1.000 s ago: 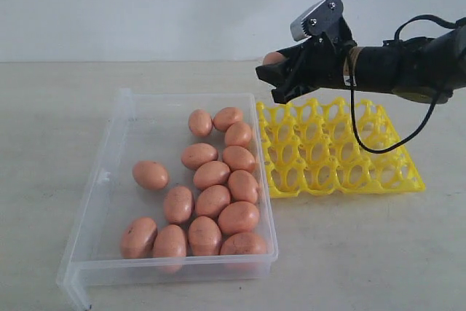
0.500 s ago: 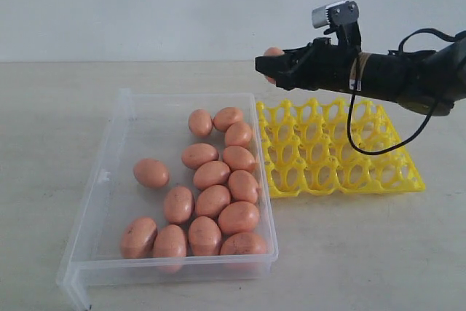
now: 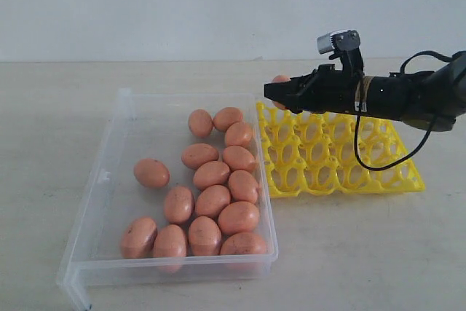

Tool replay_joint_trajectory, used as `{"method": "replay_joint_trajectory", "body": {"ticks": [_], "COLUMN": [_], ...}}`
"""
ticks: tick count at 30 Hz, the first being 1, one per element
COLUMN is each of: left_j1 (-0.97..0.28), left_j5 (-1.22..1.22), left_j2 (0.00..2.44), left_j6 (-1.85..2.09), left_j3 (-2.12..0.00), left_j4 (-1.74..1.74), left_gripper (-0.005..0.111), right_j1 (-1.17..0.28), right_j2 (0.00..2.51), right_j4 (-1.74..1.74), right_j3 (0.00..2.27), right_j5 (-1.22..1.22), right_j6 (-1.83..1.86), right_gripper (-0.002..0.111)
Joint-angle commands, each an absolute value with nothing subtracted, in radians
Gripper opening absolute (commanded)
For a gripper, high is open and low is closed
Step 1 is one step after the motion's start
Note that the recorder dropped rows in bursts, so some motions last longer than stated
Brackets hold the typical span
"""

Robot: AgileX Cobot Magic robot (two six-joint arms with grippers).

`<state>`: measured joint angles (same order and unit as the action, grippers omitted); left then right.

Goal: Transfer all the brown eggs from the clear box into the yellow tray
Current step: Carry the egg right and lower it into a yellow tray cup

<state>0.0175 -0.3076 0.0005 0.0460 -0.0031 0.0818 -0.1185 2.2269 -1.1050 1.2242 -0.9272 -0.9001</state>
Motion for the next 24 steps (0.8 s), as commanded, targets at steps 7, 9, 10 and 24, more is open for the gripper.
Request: {"method": "replay_joint_trajectory", "body": {"ticks": [7,9,10,24], "left_j1": [0.011,0.011,0.011,0.011], "left_j5": [-0.304,-0.304,-0.304,-0.304], "left_j2": [0.0,0.0,0.0,0.0], "left_j6": [0.045,0.045,0.045,0.045], "left_j3": [0.0,0.0,0.0,0.0], "left_j4": [0.085,0.085,0.085,0.085], "left_gripper": [-0.004,-0.004,-0.004,-0.004], "right_j1": [-0.174,-0.174,-0.174,-0.174], "right_j2": [2.224,2.224,2.224,2.224], "right_j4": [-1.029,-1.029,-1.029,-1.111], "right_j3": [1.241,1.248,1.25,1.25], "right_j5": [-0.818,-0.808,-0.807,-0.803], "right_j6": [-0.763,-0.765,-0.765,-0.813], "right_gripper": [0.0,0.0,0.0,0.057]}}
